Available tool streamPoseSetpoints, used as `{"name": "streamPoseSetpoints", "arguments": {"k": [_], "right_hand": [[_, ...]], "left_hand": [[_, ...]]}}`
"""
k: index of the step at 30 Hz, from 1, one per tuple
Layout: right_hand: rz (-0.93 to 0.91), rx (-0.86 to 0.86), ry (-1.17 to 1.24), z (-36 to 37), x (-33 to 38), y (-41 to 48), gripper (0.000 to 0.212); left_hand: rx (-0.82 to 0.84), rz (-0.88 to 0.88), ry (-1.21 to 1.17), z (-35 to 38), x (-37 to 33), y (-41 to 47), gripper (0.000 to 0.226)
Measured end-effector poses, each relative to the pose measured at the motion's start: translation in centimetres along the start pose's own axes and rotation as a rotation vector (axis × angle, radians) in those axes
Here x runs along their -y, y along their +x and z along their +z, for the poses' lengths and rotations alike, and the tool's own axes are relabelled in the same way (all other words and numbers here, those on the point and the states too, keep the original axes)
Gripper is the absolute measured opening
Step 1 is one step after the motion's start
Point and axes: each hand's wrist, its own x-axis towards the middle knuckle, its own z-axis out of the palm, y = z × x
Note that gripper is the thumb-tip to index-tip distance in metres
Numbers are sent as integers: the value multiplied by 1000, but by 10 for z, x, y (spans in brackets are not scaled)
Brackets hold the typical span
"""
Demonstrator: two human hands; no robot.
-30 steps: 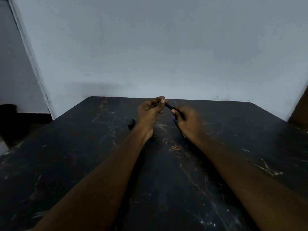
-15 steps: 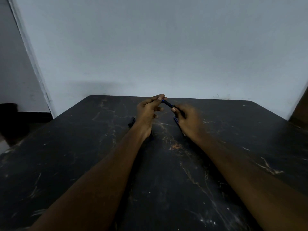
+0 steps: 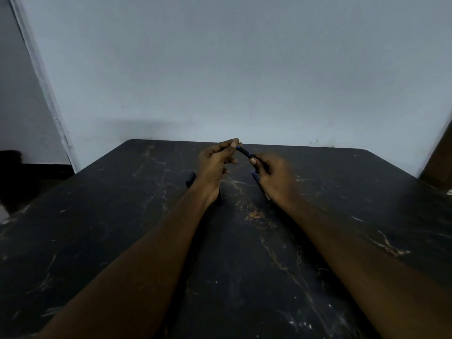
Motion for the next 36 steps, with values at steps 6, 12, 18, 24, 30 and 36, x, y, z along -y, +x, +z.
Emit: {"name": "streamPoseSetpoints", "arguments": {"k": [6,12,18,24,30,36], "right_hand": [[-14,25,-17,0,0,2,20],[-36,-12,-2,0,1,0,18],[2,1,6,0,-2,0,20],[-17,14,25,1,0,1,18],[-10,-6,4,1,-2,0,18],[2,1,14,-1,0,0,20]], "left_hand": [[-102,22,54,1,3,-1,16],[-53,4,86,0,0,-2,21],[55,36,75,-2,-1,-2,10],[-36,36,105,-1,2,-2,15],[6,-3,17,1,-3,-1,15],[58,45,92,-3,0,-2,8]]}}
